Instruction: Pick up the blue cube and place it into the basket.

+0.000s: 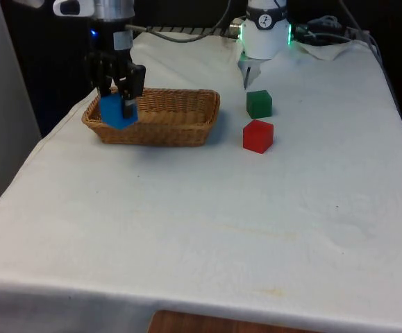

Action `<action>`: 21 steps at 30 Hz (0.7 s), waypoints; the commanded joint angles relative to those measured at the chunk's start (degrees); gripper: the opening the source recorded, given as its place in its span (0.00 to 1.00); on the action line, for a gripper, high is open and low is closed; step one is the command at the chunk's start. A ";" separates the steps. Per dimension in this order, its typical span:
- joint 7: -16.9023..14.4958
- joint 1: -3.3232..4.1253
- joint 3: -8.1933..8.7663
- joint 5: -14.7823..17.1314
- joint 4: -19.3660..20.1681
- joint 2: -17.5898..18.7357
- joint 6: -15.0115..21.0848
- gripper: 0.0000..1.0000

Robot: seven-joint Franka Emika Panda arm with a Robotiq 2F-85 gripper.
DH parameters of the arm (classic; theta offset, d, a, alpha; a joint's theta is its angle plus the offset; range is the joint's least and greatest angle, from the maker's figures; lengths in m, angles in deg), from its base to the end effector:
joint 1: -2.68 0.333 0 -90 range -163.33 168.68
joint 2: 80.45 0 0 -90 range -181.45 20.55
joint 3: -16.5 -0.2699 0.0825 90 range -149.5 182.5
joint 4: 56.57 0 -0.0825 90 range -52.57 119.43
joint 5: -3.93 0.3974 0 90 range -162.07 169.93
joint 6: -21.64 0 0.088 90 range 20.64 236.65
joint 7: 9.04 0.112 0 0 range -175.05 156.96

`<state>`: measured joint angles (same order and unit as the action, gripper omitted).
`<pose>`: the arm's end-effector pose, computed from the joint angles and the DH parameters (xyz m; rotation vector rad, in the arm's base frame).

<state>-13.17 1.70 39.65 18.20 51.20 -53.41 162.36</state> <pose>0.5868 -0.2535 0.2347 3.0036 -0.7316 0.2249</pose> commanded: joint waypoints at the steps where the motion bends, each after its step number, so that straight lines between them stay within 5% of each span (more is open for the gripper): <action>1: -0.17 0.17 0.17 -0.29 0.97 -0.80 0.63 0.03; 21: -4.13 0.23 1.43 -0.63 8.14 -8.94 0.23 0.03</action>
<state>-17.41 1.70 40.85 18.08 58.71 -61.66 162.36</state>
